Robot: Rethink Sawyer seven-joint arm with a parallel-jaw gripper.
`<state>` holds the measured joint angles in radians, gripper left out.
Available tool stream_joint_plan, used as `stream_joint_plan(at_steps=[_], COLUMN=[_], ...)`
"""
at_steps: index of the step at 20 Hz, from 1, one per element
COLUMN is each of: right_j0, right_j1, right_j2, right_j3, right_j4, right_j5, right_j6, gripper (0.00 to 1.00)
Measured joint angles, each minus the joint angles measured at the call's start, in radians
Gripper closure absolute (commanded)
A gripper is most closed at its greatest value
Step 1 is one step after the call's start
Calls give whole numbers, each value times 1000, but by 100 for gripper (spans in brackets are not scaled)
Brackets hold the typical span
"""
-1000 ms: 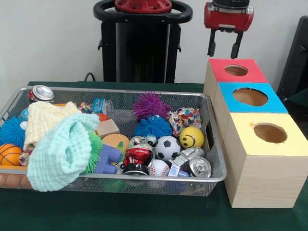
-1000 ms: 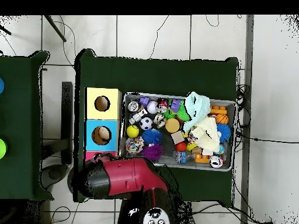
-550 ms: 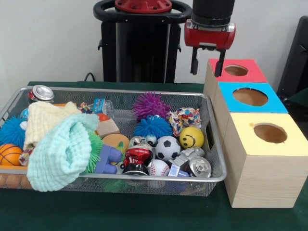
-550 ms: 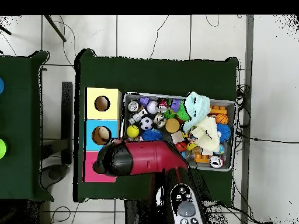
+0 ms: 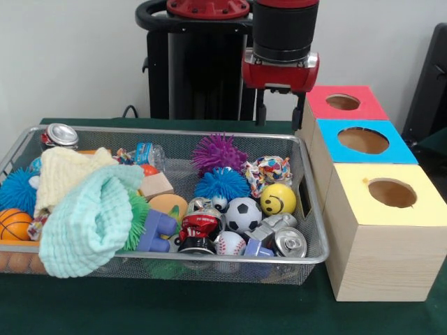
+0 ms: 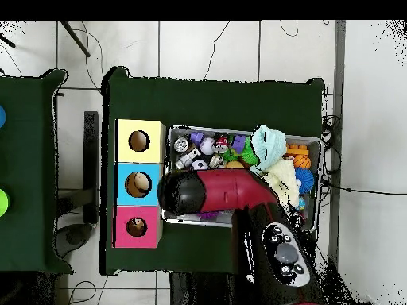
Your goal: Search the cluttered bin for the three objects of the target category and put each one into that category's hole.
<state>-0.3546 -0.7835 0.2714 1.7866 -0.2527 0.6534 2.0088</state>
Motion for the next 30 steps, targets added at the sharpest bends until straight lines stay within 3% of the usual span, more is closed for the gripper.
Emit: stream_joint_plan(at_steps=[6,16,22,30], right_j0=[-55,-145,-162,-161], right_j1=[30,128,172,227], right_j2=[51,160,196,235], right_j3=[-63,-263,-362,-554], right_j4=[-36,-107,-136,-188], right_j5=[81,271,349,522], right_j6=[-19,-119,-179,-284], gripper=[0,0,0,0])
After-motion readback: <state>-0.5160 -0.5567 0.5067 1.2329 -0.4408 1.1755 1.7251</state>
